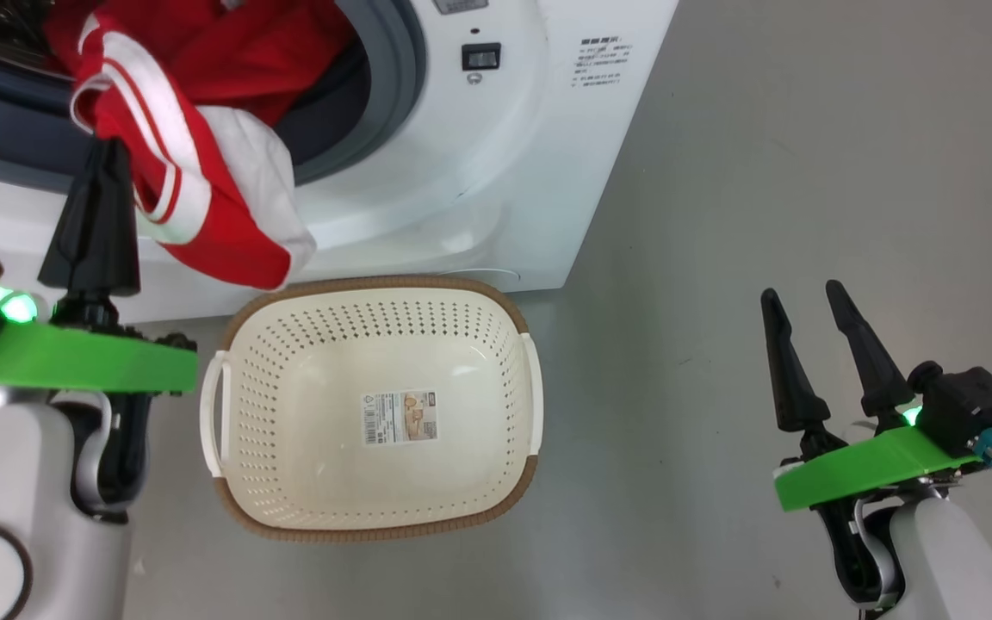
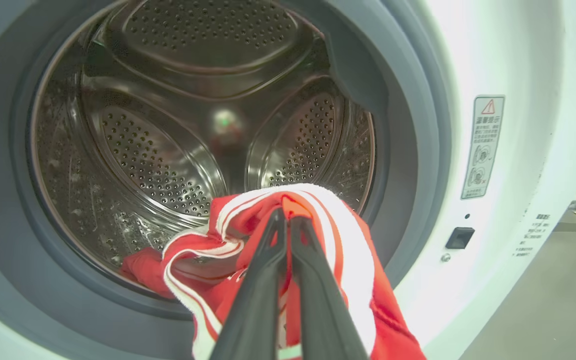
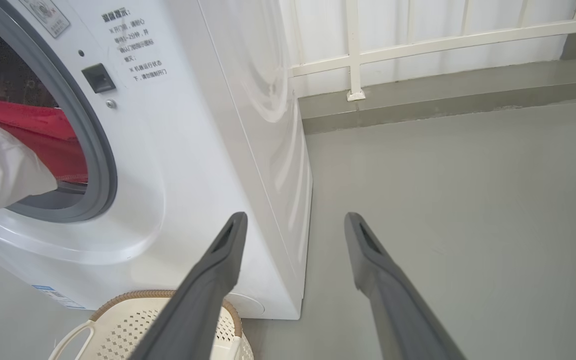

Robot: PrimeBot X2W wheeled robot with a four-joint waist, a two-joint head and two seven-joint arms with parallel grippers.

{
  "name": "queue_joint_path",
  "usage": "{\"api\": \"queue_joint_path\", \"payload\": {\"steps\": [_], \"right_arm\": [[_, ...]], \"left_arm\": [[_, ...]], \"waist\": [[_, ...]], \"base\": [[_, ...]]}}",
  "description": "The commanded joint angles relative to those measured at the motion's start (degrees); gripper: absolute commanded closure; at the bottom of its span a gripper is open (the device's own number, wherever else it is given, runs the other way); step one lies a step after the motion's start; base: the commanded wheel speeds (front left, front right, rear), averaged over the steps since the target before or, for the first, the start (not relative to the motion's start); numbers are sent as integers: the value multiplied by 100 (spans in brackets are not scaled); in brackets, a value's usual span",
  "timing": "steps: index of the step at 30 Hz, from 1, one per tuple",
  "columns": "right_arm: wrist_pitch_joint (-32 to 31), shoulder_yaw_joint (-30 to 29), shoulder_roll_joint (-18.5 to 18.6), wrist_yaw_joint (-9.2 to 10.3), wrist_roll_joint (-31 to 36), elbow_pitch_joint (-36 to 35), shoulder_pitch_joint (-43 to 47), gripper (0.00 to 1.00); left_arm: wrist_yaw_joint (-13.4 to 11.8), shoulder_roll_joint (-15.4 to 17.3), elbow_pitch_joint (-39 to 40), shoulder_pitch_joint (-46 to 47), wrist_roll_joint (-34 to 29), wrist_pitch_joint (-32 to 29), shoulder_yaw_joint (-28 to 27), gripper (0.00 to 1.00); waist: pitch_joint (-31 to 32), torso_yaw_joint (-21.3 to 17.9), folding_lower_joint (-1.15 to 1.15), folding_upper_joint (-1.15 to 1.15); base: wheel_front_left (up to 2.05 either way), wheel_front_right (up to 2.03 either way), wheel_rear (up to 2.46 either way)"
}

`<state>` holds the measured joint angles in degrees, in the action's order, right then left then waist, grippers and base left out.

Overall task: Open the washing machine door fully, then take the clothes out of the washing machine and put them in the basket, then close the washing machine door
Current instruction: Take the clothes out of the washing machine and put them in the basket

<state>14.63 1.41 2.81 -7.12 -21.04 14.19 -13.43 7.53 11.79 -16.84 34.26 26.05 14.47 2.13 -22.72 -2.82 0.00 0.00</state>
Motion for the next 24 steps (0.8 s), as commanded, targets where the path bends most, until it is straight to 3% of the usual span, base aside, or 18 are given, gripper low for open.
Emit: {"api": "queue_joint_path", "payload": {"steps": [1, 17, 24], "right_arm": [[37, 97, 7, -36, 62, -132, 126, 0], [37, 0, 7, -36, 102, -186, 237, 0], [37, 48, 7, -36, 91, -185, 179, 0]], "left_arm": [[-5, 180, 293, -117, -79, 52, -243, 100], [-5, -110, 2258, -935, -218, 52, -703, 100], [-5, -148, 2227, -1145, -223, 52, -587, 100]], "waist": [[27, 13, 0, 0], [79, 83, 0, 0], [-15, 96, 0, 0]], "base": [[0, 0, 0], [0, 0, 0], [0, 0, 0]]}}
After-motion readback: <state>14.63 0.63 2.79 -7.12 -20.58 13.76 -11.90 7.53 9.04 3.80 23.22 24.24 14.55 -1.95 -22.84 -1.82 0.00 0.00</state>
